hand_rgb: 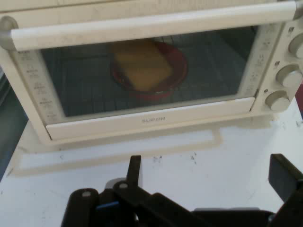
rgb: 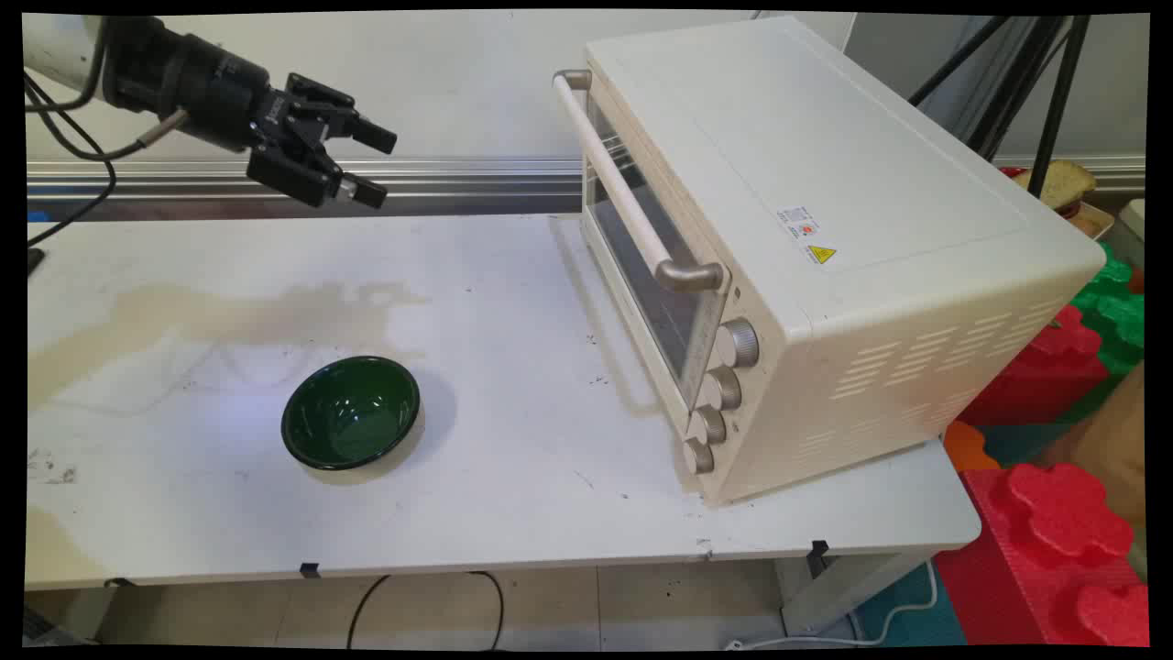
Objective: Open the oven
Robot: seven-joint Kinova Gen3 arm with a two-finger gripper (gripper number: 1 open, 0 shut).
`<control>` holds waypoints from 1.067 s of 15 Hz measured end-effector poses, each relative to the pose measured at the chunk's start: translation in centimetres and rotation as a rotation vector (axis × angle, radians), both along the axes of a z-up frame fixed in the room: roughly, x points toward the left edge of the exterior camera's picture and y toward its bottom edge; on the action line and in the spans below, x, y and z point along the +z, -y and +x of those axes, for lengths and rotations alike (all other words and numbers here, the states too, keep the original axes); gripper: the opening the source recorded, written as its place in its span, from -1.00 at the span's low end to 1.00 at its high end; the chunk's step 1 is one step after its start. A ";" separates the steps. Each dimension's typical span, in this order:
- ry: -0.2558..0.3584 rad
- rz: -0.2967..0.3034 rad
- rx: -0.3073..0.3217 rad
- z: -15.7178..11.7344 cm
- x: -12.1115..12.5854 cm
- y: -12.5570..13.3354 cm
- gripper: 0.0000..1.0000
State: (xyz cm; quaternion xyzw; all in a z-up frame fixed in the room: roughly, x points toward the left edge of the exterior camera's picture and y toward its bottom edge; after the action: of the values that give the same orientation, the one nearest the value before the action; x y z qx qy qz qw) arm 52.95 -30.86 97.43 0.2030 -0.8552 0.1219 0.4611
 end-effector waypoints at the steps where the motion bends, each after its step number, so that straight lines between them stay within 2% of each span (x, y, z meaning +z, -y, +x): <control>1: -0.010 0.000 0.005 0.1 0.3 0.0 1.00; 10: -0.099 -0.030 0.019 -1.3 2.9 1.5 1.00; 16: -0.146 -0.065 0.010 -5.0 4.1 4.0 1.00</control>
State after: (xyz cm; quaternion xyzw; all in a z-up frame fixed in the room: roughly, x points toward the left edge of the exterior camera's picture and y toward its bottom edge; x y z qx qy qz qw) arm 47.93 -34.87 101.49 0.2003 -0.8137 0.1368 0.5282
